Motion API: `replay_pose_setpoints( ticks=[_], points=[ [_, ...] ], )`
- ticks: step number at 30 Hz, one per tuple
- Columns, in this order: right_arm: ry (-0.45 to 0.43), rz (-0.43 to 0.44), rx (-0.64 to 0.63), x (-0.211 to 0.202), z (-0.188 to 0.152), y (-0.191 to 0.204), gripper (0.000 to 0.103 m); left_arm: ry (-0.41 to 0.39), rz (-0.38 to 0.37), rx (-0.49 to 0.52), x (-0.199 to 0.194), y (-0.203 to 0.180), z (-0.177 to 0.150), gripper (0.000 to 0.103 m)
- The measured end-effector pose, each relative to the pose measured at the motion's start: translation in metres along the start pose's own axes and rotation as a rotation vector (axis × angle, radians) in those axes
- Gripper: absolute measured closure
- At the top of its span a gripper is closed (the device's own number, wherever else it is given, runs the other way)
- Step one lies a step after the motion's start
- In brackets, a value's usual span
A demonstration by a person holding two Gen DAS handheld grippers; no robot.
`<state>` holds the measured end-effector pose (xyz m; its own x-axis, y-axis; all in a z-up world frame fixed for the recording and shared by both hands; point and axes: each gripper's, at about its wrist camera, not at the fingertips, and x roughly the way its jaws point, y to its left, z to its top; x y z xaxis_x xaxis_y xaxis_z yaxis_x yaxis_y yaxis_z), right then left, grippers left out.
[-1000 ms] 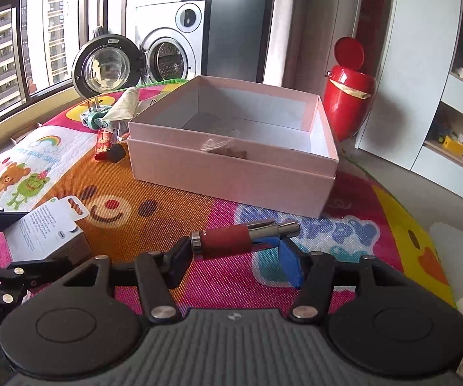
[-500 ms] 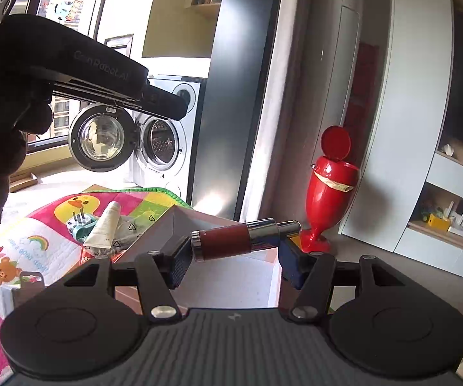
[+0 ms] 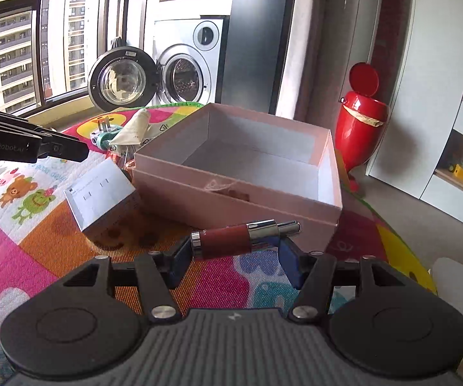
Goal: Organize rigid objects
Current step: 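Lift and carry the lipstick and cable box toward the pink box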
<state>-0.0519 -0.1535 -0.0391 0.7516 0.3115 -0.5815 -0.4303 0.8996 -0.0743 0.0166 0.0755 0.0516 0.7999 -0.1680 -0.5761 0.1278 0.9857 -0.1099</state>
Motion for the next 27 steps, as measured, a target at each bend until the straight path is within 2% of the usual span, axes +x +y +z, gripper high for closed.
replay_pose_setpoints(
  ticks=[5, 9, 11, 12, 15, 19, 22, 25, 27],
  points=[
    [0.062, 0.019, 0.018, 0.011, -0.014, 0.007, 0.042, -0.054, -0.022, -0.138, 0.016, 0.03, 0.008, 0.085],
    [0.048, 0.006, 0.045, 0.01, -0.018, 0.007, 0.033, 0.025, -0.026, -0.177, 0.033, 0.036, 0.001, 0.085],
    [0.051, 0.01, 0.075, 0.013, -0.018, 0.003, 0.03, 0.057, -0.053, -0.179, 0.034, 0.034, -0.008, 0.085],
    [0.052, 0.008, 0.085, 0.014, -0.018, 0.002, 0.029, 0.05, -0.072, -0.176, 0.031, 0.032, -0.012, 0.081],
    [0.057, 0.009, 0.107, 0.016, -0.018, -0.002, 0.025, 0.072, -0.094, -0.138, 0.023, 0.02, -0.019, 0.071],
    [0.054, 0.0, 0.108, 0.016, -0.018, -0.002, 0.024, 0.089, -0.118, -0.069, 0.012, 0.003, -0.03, 0.065],
    [0.055, -0.003, 0.114, 0.017, -0.019, -0.003, 0.022, 0.093, -0.124, -0.003, 0.0, -0.012, -0.037, 0.065],
    [0.055, -0.005, 0.118, 0.017, -0.02, -0.003, 0.022, 0.07, -0.087, 0.099, -0.015, -0.025, -0.043, 0.065],
    [0.055, -0.006, 0.119, 0.017, -0.02, -0.003, 0.021, 0.082, -0.101, 0.162, -0.018, -0.031, -0.046, 0.065]
  ],
)
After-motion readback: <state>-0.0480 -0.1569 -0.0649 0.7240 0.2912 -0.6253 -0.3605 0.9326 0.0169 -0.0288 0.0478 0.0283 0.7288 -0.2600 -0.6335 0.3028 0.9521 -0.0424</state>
